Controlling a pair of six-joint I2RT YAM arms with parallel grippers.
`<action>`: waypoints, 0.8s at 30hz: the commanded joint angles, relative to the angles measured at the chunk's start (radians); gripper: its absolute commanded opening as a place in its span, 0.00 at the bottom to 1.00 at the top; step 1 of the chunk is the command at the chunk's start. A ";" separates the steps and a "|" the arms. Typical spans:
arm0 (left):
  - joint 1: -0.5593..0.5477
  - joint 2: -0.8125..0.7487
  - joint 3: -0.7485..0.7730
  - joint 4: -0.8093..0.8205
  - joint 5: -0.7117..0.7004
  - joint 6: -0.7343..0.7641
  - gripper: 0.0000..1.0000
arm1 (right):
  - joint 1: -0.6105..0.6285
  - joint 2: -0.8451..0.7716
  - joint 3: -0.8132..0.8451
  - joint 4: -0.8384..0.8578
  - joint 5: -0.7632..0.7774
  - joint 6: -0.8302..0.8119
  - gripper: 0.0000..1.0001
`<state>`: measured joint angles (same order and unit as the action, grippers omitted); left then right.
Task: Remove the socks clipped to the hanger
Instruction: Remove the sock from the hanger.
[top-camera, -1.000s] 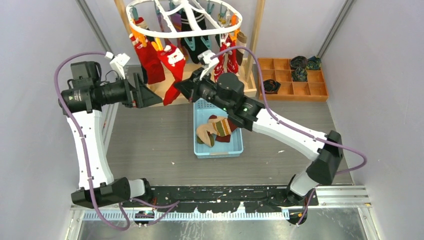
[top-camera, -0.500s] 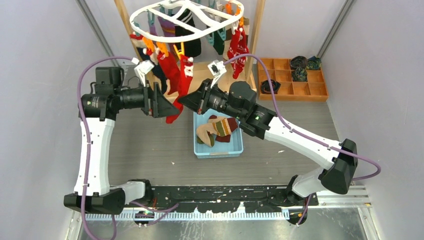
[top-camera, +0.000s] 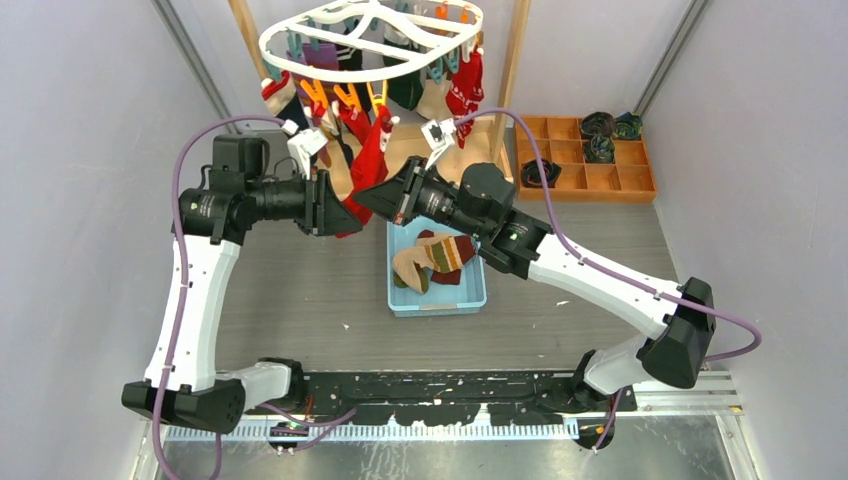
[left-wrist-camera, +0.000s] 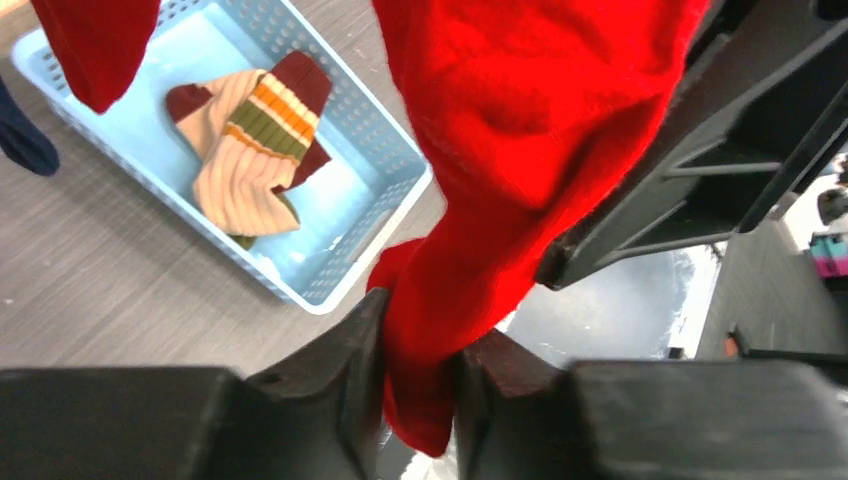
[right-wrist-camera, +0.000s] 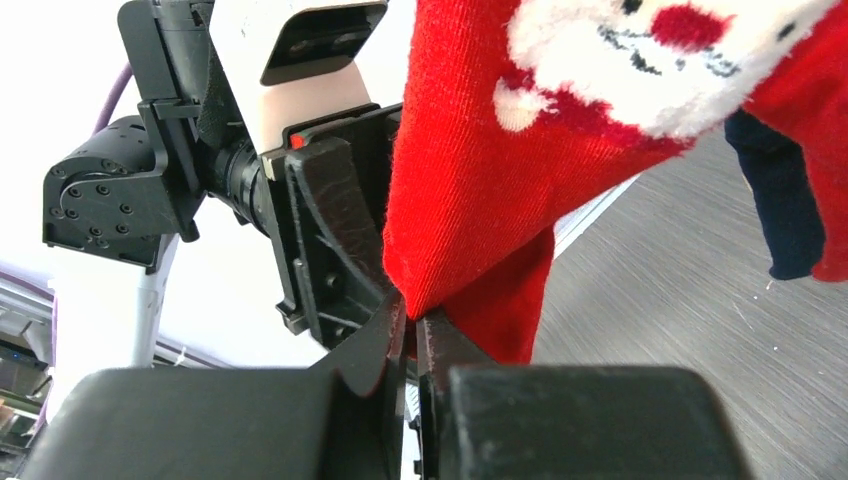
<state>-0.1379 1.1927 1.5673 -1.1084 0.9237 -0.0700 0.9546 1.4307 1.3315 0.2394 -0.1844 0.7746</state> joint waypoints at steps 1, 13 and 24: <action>-0.025 -0.039 -0.010 0.079 -0.103 -0.007 0.16 | 0.005 -0.059 0.009 0.021 0.014 0.033 0.17; -0.172 -0.095 -0.073 0.122 -0.303 -0.011 0.00 | 0.005 -0.045 0.329 -0.427 0.443 -0.322 0.80; -0.202 -0.119 -0.058 0.107 -0.330 -0.005 0.00 | -0.032 0.276 0.896 -0.769 0.325 -0.504 0.85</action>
<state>-0.3328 1.1053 1.4944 -1.0355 0.6022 -0.0753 0.9375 1.6279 2.0880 -0.3618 0.2039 0.3546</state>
